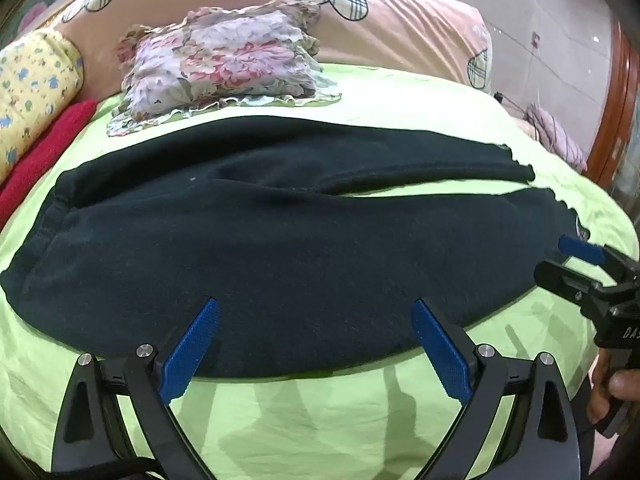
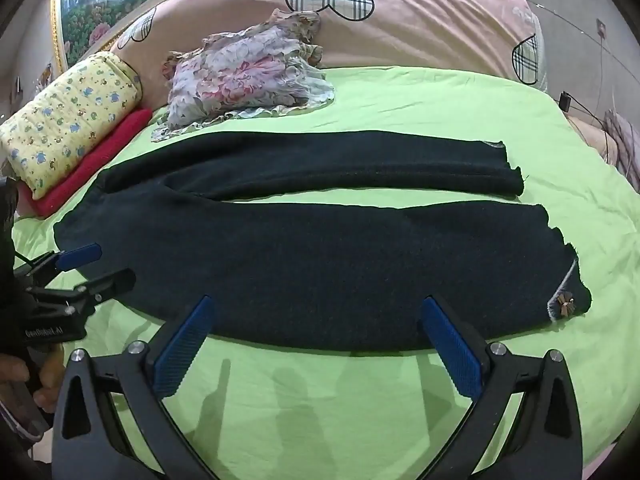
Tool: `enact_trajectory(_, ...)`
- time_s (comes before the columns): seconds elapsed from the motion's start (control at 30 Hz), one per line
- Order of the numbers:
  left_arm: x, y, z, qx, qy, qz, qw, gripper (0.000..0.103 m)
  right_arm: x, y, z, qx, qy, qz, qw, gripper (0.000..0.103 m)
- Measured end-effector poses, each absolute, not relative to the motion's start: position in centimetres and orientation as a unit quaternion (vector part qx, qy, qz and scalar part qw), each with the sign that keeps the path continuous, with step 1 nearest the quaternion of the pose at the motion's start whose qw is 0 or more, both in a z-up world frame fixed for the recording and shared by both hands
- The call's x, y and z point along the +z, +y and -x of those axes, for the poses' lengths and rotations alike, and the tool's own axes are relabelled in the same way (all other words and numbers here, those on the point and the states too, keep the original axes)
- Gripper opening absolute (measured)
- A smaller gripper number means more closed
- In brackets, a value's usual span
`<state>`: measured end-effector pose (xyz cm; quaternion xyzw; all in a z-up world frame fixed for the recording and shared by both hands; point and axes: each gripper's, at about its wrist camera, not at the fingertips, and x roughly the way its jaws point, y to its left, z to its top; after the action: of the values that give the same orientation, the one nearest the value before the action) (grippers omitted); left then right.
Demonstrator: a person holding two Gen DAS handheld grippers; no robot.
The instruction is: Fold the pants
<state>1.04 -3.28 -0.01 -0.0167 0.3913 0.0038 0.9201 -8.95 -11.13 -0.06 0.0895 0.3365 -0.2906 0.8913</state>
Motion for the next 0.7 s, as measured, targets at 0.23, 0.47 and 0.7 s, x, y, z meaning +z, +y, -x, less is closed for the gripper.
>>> enact_trajectory(0.23, -1.4, -2.7, -0.1, 0.008, 0.393, 0.014, 0.919, 0.097, -1.5, -13.5, 6.1, -0.273, 0.340, -0.096, 0.895, 0.103)
enact_trajectory(0.47, -1.4, -2.3, -0.4, 0.015, 0.399, 0.021, 0.917, 0.097, -1.3, -13.5, 5.9, -0.274, 0.338, -0.105, 0.894, 0.103)
enact_trajectory(0.7, -1.5, -2.2, -0.6, 0.015, 0.403, 0.029, 0.915, 0.097, -1.5, -14.1, 5.9, -0.269, 0.340, -0.110, 0.895, 0.103)
